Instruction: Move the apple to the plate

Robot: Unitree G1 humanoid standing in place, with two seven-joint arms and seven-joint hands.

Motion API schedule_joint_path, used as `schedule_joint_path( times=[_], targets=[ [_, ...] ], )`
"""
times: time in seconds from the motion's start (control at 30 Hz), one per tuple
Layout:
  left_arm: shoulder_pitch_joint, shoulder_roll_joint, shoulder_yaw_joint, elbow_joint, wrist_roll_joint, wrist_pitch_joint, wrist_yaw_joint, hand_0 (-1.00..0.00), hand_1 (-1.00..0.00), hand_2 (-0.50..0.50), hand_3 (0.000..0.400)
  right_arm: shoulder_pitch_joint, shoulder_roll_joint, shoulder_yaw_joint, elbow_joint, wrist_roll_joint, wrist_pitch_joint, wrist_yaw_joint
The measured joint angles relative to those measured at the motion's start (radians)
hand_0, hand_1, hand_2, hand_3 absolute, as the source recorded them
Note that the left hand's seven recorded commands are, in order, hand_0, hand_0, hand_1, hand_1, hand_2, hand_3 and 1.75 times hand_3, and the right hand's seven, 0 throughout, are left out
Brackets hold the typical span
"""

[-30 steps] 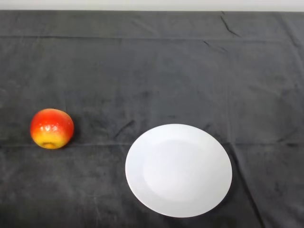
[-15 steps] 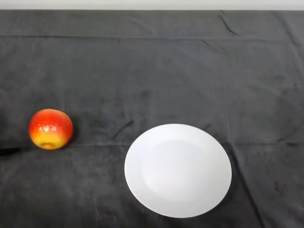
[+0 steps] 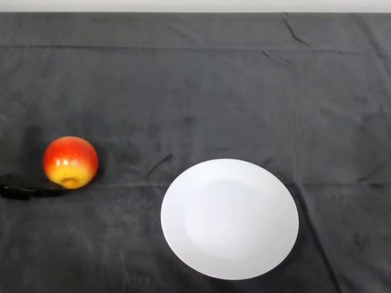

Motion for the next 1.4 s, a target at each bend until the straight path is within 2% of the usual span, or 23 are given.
schedule_joint_path(
  times=[0.13, 0.5, 0.53, 0.57, 0.6, 0.63, 0.67, 1.07, 1.23, 1.4],
  targets=[
    [0.0, -0.031, -0.009, 0.0, 0.014, 0.0, 0.0, 0.0, 0.0, 0.0, 0.0, 0.0, 0.0, 0.0, 0.0, 0.0096, 0.0, 0.0],
    [-0.001, -0.087, -0.05, 0.0, 0.042, 0.0, 0.001, -0.02, 0.0, -0.01, 0.008, 0.0, 0.0, 0.0002, 0.0, 0.0103, 0.0, 0.0],
    [-0.002, -0.091, -0.051, 0.0, 0.043, 0.0, 0.002, -0.47, 0.0, -0.24, 0.188, 0.0, 0.0, 0.0002, 0.0, 0.0103, 0.0, 0.0],
    [-0.004, -0.093, -0.051, 0.0, 0.043, 0.0, 0.004, -0.86, 0.0, -0.43, 0.344, 0.0, 0.0, 0.0002, 0.0, 0.0103, 0.0, 0.0],
    [-0.006, -0.095, -0.052, 0.0, 0.044, 0.0, 0.007, -1.0, -0.64, -0.18, 0.4, 0.0, 0.0, 0.0002, 0.0, 0.0103, 0.0, 0.0],
    [-0.008, -0.096, -0.052, 0.0, 0.047, 0.0, 0.009, -1.0, -0.78, -0.11, 0.4, 0.0, 0.0, 0.0002, 0.0, 0.0103, 0.0, 0.0],
    [-0.011, -0.097, -0.054, 0.0, 0.053, 0.0, 0.011, -1.0, -1.0, 0.0, 0.4, 0.0, 0.0, 0.0002, 0.0, 0.0103, 0.0, 0.0],
    [-0.092, -0.114, -0.086, -0.001, 0.078, -0.003, 0.041, -1.0, -1.0, 0.0, 0.4, 0.0, 0.0, 0.0011, 0.0, 0.011, 0.0, -0.0001],
    [-0.097, -0.127, -0.098, -0.019, 0.103, 0.007, 0.092, -1.0, -1.0, 0.0, 0.4, 0.0, 0.0, 0.0013, 0.0, 0.0116, 0.0, -0.0002],
    [-0.097, -0.157, -0.138, -0.139, 0.15, 0.044, 0.157, -1.0, -1.0, 0.0, 0.4, 0.0, 0.0, 0.0025, 0.0, 0.012, 0.0, -0.0004]
  ],
)
